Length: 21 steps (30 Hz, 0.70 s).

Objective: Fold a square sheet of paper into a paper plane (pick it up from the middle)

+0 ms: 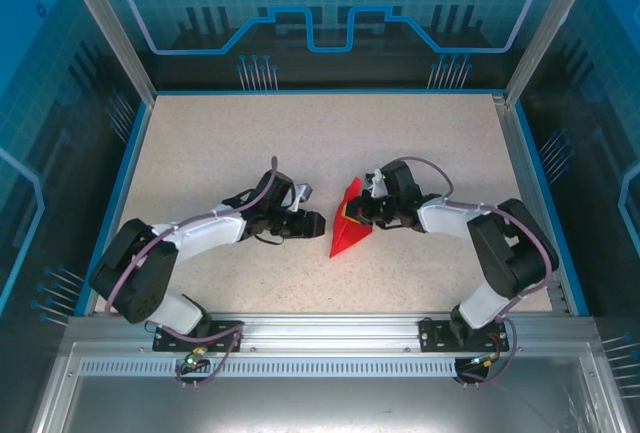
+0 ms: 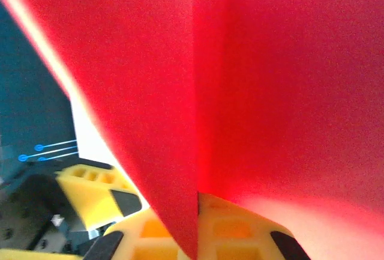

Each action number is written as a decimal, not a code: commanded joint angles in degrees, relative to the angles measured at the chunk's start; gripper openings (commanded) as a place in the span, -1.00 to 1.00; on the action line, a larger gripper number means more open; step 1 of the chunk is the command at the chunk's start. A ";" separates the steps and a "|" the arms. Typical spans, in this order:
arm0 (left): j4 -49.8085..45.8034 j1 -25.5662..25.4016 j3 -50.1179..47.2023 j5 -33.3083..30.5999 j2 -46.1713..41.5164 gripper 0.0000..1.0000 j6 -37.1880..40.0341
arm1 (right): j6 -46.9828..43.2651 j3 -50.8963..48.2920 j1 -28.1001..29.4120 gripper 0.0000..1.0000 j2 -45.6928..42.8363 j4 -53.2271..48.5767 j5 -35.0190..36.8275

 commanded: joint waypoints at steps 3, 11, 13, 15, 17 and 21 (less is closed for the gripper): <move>9.99 1.82 -5.12 4.86 -6.84 0.23 -12.17 | 3.45 1.33 -0.38 -1.00 -4.45 3.12 -2.23; 22.68 1.79 -12.43 5.76 -13.60 0.48 -27.43 | 8.27 2.52 -1.08 -1.00 -7.14 8.86 -3.03; 23.94 1.83 -13.32 5.80 -14.63 0.53 -29.27 | 9.07 3.04 -1.04 -1.00 -7.45 9.64 -3.14; 26.52 1.68 -14.06 6.45 -14.84 0.53 -31.55 | 9.96 3.18 -1.11 -1.00 -7.59 10.45 -3.24; 27.84 1.60 -13.98 7.36 -14.49 0.53 -32.67 | 11.15 3.17 -1.21 -1.00 -7.78 11.94 -3.47; 32.49 1.66 -14.21 8.53 -13.25 0.52 -34.81 | 13.27 2.77 -1.19 -1.00 -7.70 14.81 -4.03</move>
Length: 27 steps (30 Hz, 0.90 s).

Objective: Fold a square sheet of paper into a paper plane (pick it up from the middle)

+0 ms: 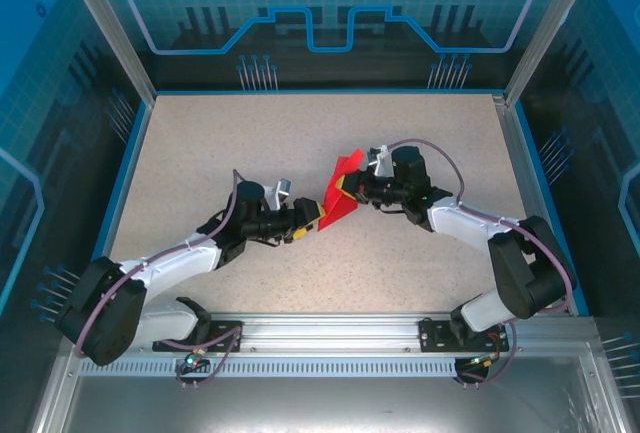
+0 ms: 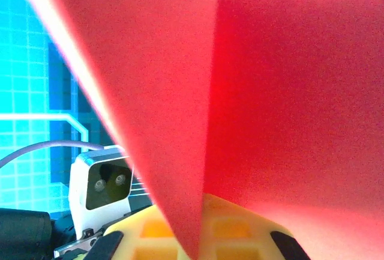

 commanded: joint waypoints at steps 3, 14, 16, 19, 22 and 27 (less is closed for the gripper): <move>9.01 0.03 0.66 4.08 1.73 0.48 -4.87 | 3.19 0.71 -0.58 -1.00 -1.29 4.66 -1.48; 7.61 0.04 3.85 6.39 2.39 -0.31 -1.03 | 5.06 -1.41 -1.35 -1.00 -1.27 7.41 -1.97; 6.74 0.08 4.60 6.88 2.30 -0.45 0.15 | 5.08 -1.56 -1.50 -1.00 -1.23 7.57 -2.07; 3.83 0.06 5.74 6.93 2.31 -0.54 2.39 | 5.08 -1.74 -1.50 -1.00 -1.21 7.72 -2.23; 2.15 0.10 6.24 7.06 2.30 -0.61 3.46 | 5.21 -2.22 -1.68 -1.00 -1.18 7.94 -2.27; -0.67 0.15 6.95 6.83 2.29 -0.75 5.84 | 5.25 -2.30 -1.80 -1.00 -1.29 8.13 -2.50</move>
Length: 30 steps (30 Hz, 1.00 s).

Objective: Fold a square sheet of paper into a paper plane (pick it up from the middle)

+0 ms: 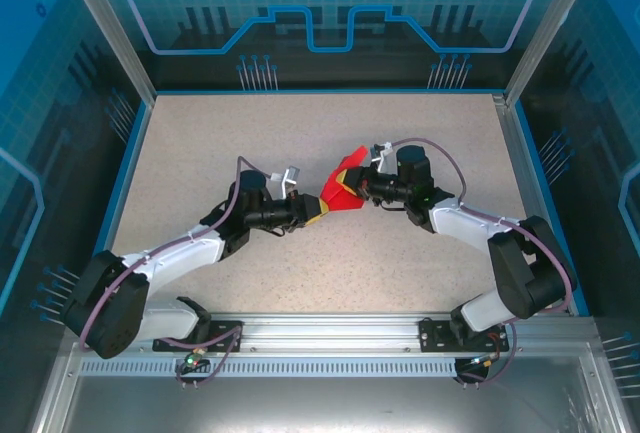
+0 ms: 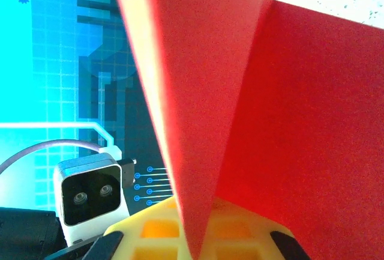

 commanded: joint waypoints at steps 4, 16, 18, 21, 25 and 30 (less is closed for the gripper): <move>-4.53 0.14 2.86 1.38 0.05 -0.90 5.15 | 0.15 -0.86 -0.79 -0.99 -1.31 1.51 -1.50; -35.83 0.27 14.74 -8.13 -0.59 -1.00 28.76 | -6.66 -1.74 -4.18 -0.16 -5.68 -10.54 0.58; -43.55 0.25 18.12 -13.79 -0.46 -1.00 33.88 | -8.10 -2.32 -5.57 -0.08 -7.48 -14.48 0.81; -52.39 0.18 22.79 -23.81 -0.07 -1.00 40.80 | -11.49 -2.35 -7.95 -0.01 -10.59 -20.61 1.92; -62.47 -3.33 29.40 -45.81 1.67 -1.00 51.37 | -15.54 -2.42 -10.30 0.06 -14.41 -27.24 3.40; -66.96 -11.27 33.79 -68.16 6.07 -1.00 57.11 | -18.79 -2.46 -12.72 0.22 -17.60 -32.54 4.90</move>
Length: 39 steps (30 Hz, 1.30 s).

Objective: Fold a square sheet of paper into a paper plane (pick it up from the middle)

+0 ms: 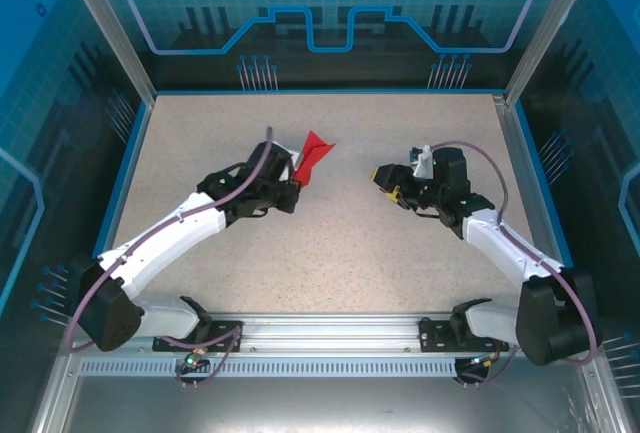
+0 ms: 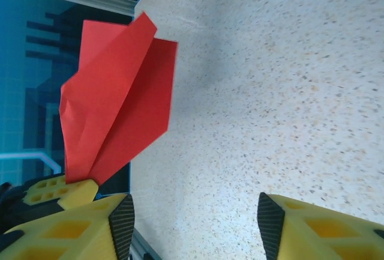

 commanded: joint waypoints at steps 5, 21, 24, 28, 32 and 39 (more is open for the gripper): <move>-10.65 -10.33 6.06 -31.68 11.46 -1.00 12.52 | -5.50 -0.57 -3.66 0.26 -2.21 -7.76 -0.04; -3.35 -29.17 5.94 -41.24 34.32 -0.86 18.52 | -7.64 -1.99 -7.92 0.27 -2.13 -8.25 -4.20; -2.93 -30.15 6.07 -39.97 36.70 -0.79 18.39 | -7.59 -2.21 -7.96 0.27 -1.87 -7.88 -4.62; -2.47 -30.42 5.95 -34.89 36.22 -0.58 18.15 | -7.26 -2.70 -7.98 0.25 -1.21 -7.11 -5.39; -0.81 -30.36 5.02 -25.62 33.07 -0.24 18.00 | -7.31 -2.91 -7.99 0.23 -0.25 -6.65 -6.04; 0.95 -28.74 1.94 -8.56 23.33 0.16 12.91 | -8.57 -1.67 -6.52 0.22 0.49 -8.03 -5.61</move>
